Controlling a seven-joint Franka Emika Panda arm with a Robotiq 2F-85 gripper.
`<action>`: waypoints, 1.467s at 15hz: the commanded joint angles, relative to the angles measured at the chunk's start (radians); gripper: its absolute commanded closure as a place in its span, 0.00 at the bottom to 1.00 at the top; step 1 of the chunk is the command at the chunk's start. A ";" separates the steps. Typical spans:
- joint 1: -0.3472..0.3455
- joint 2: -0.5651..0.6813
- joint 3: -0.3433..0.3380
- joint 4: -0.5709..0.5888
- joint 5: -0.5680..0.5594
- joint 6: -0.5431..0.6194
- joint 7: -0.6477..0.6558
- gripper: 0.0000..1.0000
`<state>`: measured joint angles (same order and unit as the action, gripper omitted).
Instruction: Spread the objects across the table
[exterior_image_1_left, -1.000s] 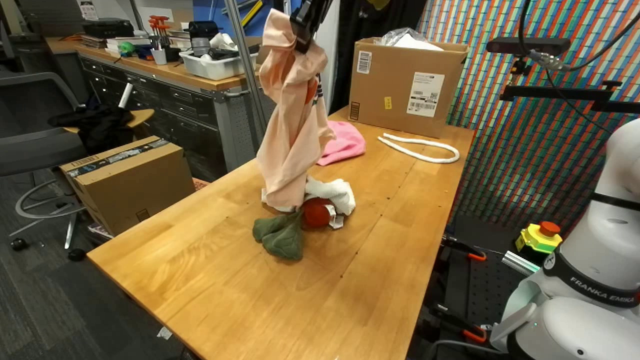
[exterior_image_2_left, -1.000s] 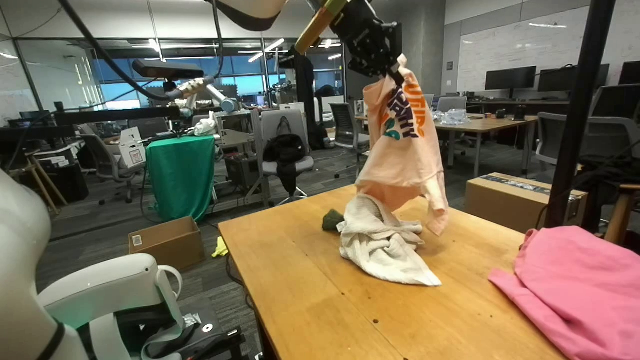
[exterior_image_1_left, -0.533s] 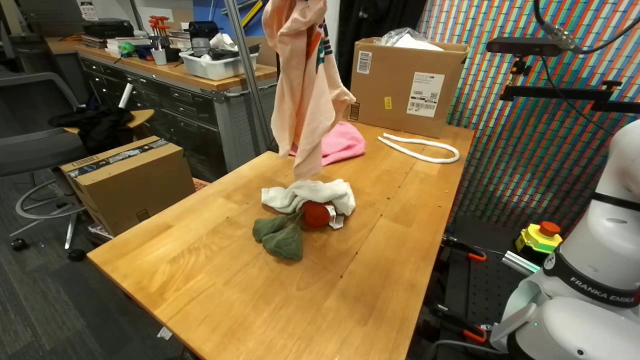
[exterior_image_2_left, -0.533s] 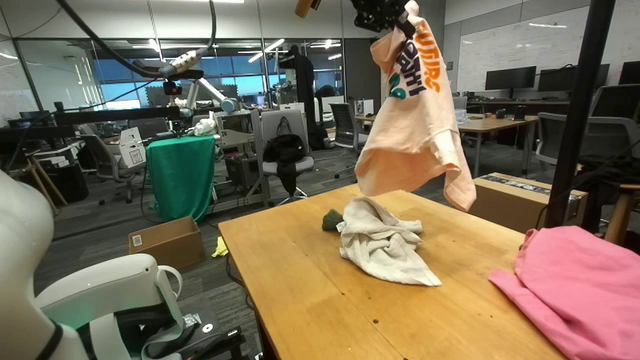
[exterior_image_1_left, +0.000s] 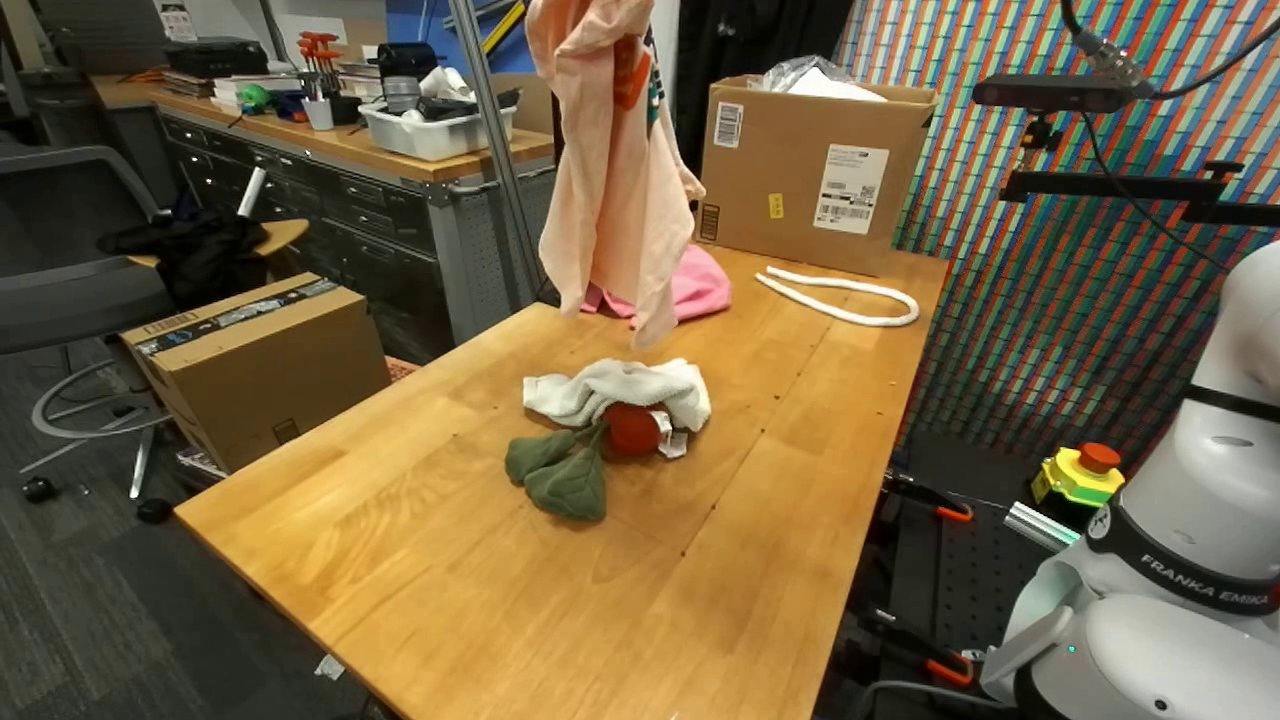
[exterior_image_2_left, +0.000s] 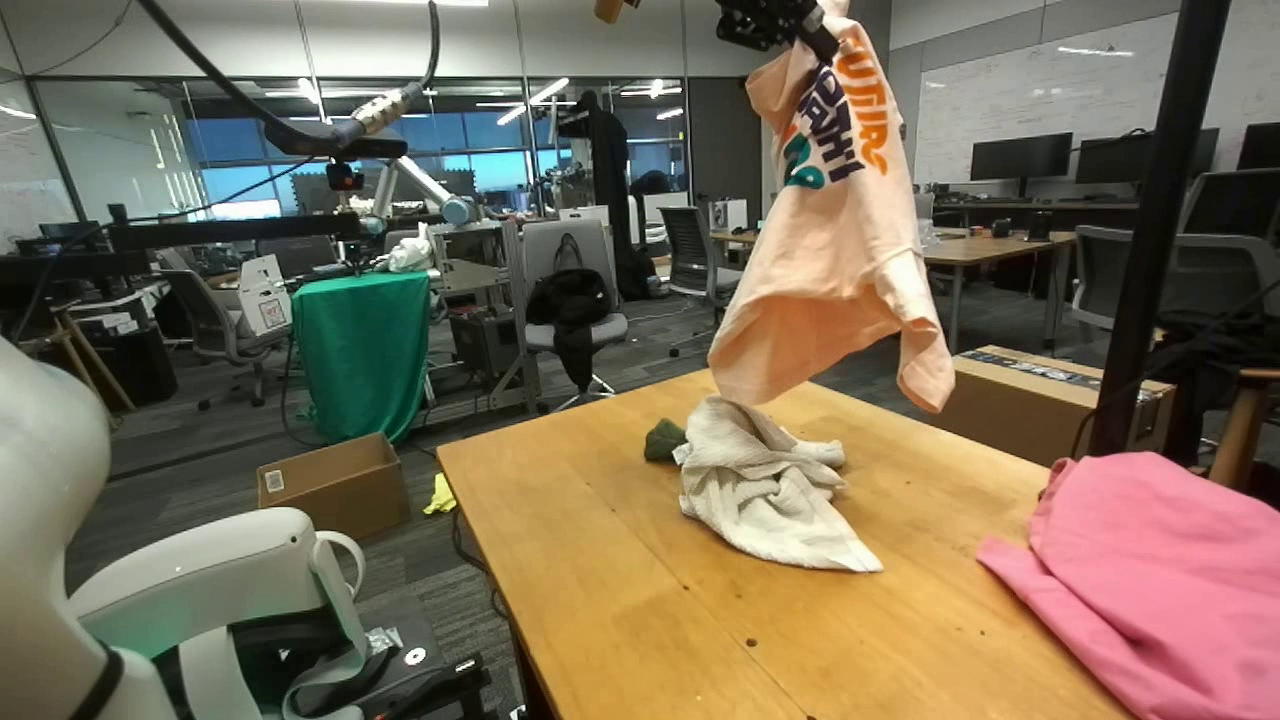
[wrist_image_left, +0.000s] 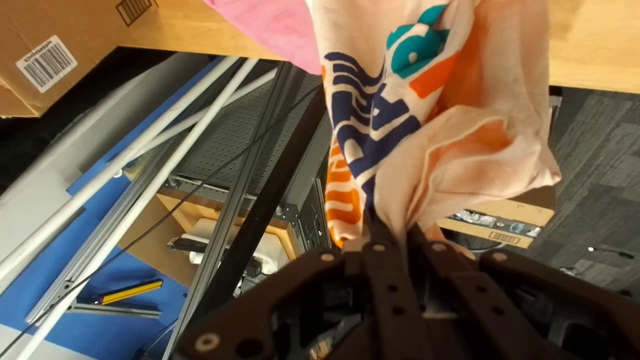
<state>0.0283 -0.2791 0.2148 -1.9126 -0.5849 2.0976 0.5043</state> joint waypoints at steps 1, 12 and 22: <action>0.006 0.105 0.042 0.121 -0.026 -0.112 -0.016 0.96; 0.235 0.512 0.066 0.529 -0.175 -0.281 -0.038 0.96; 0.405 0.770 -0.009 0.871 -0.152 -0.264 -0.186 0.96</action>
<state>0.3821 0.3897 0.2407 -1.2025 -0.7358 1.8499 0.3833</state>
